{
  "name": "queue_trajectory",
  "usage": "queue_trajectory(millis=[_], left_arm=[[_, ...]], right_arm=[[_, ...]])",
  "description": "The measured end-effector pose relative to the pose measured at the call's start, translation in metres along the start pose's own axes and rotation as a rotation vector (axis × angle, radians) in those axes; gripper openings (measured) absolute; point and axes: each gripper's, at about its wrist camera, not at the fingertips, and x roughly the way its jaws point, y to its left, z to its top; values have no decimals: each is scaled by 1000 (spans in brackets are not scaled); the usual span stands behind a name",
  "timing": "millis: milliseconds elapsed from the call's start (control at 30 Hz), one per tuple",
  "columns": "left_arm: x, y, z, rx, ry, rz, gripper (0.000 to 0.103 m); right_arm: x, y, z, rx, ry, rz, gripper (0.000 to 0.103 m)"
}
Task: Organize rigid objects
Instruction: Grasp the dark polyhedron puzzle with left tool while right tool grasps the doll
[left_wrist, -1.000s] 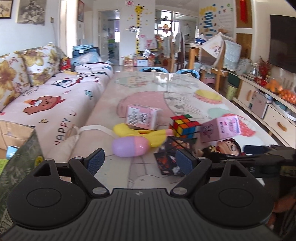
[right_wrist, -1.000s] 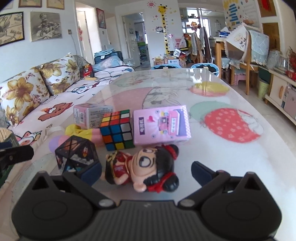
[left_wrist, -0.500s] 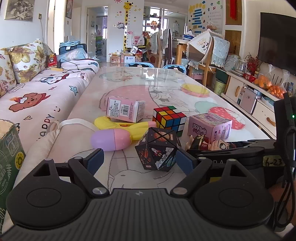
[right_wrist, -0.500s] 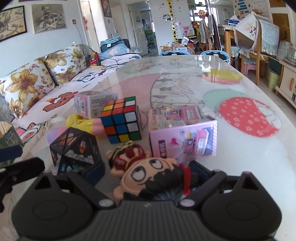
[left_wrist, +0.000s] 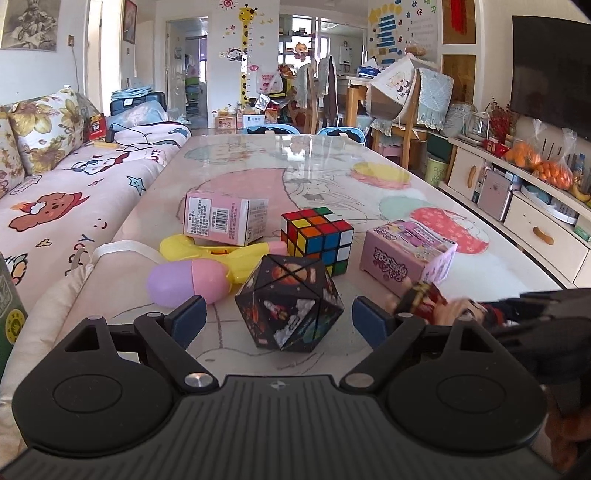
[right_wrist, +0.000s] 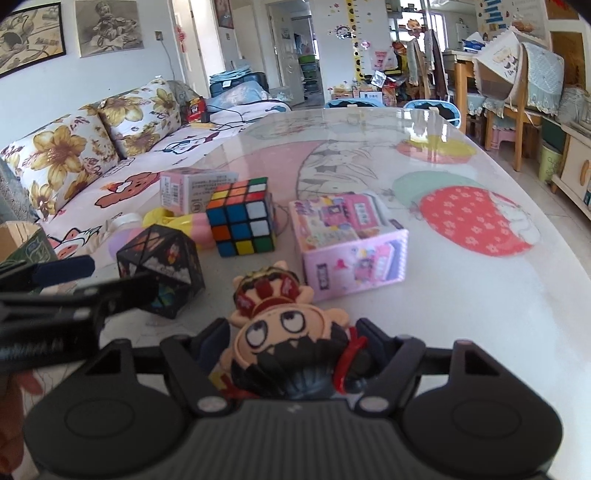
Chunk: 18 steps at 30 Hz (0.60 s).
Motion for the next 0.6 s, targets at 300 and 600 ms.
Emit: queue_trajectory(millis=[300,600], left_arm=[[34,-19,8,4,31,29,102],[39,-23,10,12,63,101,95]], right_arm=[[3,3,0,-44,18,-21,85],[11,-1,5,-38,15,-55,87]])
